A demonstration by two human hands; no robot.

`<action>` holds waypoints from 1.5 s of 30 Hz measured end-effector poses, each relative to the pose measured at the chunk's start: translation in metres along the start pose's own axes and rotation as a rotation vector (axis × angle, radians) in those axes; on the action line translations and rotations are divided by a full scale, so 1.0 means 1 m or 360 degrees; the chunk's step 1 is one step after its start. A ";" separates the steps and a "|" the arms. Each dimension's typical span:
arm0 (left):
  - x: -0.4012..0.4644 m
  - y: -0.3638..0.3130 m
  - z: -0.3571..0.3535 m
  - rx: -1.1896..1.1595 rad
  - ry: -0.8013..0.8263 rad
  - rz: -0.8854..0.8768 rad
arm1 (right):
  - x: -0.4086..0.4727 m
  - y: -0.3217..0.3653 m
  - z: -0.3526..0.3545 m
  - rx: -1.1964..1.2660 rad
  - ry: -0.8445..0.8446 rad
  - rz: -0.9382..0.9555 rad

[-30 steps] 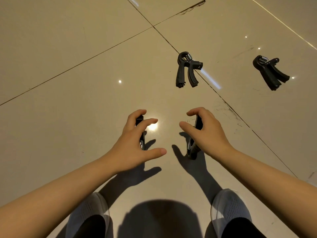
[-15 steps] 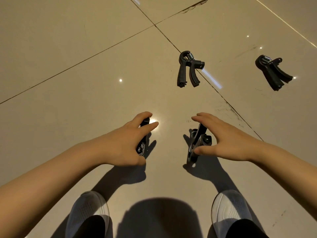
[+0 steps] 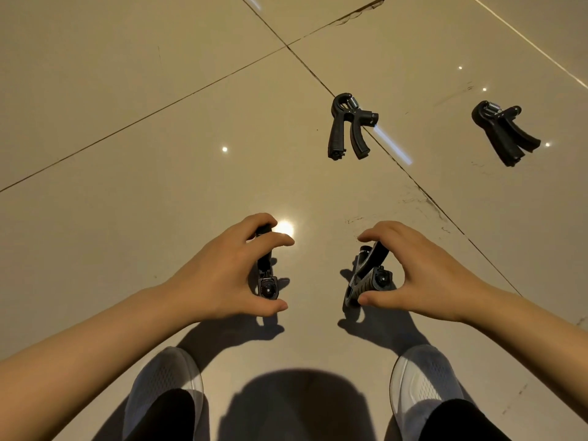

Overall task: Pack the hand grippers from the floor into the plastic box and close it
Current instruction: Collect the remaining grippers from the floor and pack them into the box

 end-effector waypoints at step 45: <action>-0.601 -0.742 -0.147 0.0125 -0.0598 -0.1547 | -0.988 0.261 -0.061 0.0183 -0.1685 -0.0405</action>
Point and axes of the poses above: each hand's wrist, its own x-axis towards the middle knuckle, its own z-axis out of the back of the hand, y = z × x, the point moved 8 cm from there along x, towards the middle knuckle, and after that the axes turned 3 degrees about z, right-handed, at the moved point
